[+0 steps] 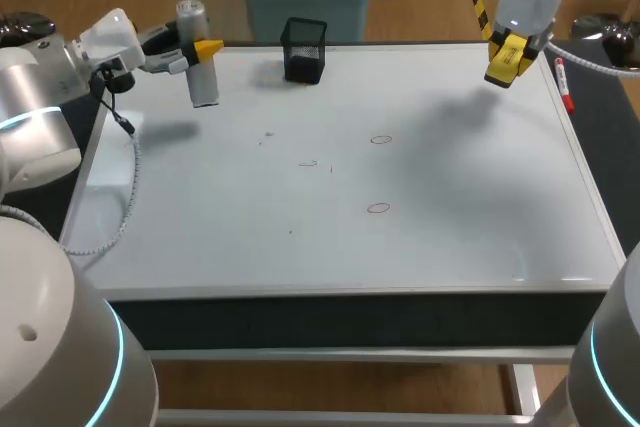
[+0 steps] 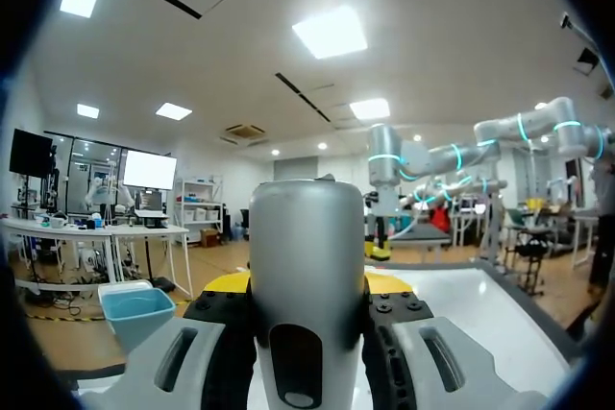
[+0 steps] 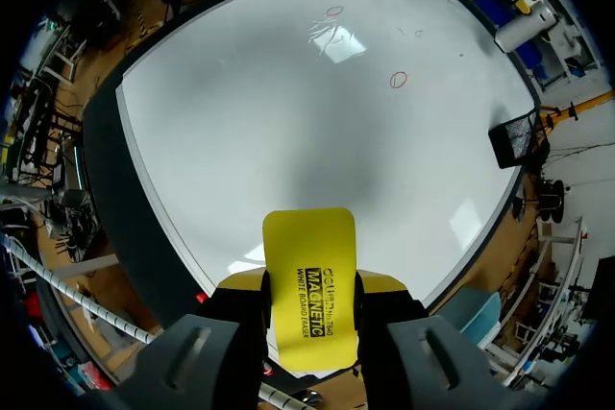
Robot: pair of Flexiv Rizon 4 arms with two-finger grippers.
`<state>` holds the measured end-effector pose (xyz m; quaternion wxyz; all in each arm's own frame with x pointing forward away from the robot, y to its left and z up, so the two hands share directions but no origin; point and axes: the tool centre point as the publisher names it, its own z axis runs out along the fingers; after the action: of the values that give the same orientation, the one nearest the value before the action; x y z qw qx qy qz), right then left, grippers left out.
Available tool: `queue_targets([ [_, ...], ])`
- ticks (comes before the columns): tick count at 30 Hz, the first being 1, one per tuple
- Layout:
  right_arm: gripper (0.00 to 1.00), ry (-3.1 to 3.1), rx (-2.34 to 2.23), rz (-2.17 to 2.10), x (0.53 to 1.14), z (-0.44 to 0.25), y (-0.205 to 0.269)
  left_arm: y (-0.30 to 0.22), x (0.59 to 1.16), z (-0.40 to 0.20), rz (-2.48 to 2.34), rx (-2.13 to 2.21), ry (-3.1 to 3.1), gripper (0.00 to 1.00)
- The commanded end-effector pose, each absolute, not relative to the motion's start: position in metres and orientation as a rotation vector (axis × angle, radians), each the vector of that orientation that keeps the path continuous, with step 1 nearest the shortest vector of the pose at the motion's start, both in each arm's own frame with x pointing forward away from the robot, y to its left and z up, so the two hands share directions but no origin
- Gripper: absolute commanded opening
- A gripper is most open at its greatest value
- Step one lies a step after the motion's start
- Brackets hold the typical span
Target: Pick up the inspection probe, press it on each red-marked spot on the whiteboard one by one, put down the probe, pick up the eraser, and wipe off all the red marks.
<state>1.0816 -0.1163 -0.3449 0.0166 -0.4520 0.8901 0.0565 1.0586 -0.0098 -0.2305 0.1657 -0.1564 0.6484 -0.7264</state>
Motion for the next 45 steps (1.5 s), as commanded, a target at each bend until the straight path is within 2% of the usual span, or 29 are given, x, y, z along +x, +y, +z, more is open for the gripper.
queue_targets([
  [1, 0.00, 2.679, -1.545, 0.119, 1.057, -0.337, -0.081, -0.010, 1.058, -0.228, -2.066, -0.448, 1.848, 0.00],
  [17, 0.00, 2.453, -2.040, 0.077, 0.937, -0.334, 0.033, -0.010, 1.058, -0.228, -2.066, -0.448, 1.848, 0.00],
  [31, 0.00, 2.292, -2.184, 0.145, 0.897, -0.343, 0.123, -0.010, 1.058, -0.228, -2.066, -0.448, 1.848, 0.00],
  [45, 0.00, 2.195, -2.275, 0.119, 0.891, -0.383, 0.198, -0.010, 1.058, -0.228, -2.066, -0.448, 1.848, 0.00],
])
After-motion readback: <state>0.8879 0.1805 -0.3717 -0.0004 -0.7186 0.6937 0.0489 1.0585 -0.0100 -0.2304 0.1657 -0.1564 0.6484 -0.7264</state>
